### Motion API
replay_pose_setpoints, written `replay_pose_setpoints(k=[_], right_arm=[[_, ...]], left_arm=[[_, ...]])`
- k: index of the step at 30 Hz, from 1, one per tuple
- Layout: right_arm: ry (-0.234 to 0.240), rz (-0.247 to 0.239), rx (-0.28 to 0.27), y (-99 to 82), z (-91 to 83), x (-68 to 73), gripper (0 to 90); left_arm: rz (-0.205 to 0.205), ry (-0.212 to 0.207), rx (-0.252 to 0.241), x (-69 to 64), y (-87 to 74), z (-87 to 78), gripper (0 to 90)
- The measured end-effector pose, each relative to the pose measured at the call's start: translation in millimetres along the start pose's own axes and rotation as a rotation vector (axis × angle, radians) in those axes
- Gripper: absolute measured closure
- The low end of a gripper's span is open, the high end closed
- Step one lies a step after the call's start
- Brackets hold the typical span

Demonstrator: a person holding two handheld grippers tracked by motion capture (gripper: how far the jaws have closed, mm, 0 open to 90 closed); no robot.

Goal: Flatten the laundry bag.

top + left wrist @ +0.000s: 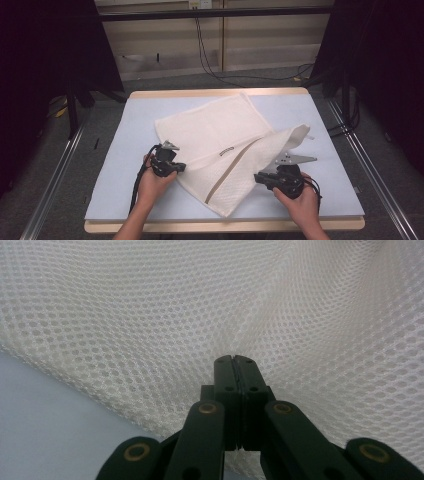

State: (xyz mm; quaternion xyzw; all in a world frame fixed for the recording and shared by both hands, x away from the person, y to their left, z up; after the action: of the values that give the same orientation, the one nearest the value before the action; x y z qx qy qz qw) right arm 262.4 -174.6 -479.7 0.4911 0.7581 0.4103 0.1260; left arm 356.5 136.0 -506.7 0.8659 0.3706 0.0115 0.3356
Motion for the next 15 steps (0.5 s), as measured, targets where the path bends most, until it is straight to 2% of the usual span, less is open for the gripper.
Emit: replay_pose_setpoints(k=[3,8,10,15], right_arm=[[-0.033,-0.004,-0.004,-0.3,-4.8,-2.7,72.7],[-0.053,0.019,-0.012,-2.2,-15.3,-19.8,64.6],[-0.073,0.010,-0.020,-2.7,-21.3,-27.4,64.3],[-0.086,0.030,-0.043,-1.4,-32.6,-40.8,59.5]], left_arm=[[-0.006,-0.001,0.003,0.7,-0.3,-0.5,89.5],[0.000,-0.001,-0.001,0.8,-0.2,-0.9,89.4],[-0.002,0.004,-0.002,0.7,-0.4,-1.3,89.4],[-0.015,-0.015,-0.022,0.9,-0.7,-2.0,88.6]])
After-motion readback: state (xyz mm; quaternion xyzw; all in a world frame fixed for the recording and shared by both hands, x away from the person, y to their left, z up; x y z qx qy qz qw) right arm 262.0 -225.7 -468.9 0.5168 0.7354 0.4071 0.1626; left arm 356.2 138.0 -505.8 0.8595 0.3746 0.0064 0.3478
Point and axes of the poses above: each handheld gripper's, and its own axes: z roughly forward along the jaws, y roughly out of its top, x roughly to its left, the point moved 5 cm from there along z, roughly forward along the jaws, and after that the axes turned 6 degrees about -y, right-handed, at the moved point
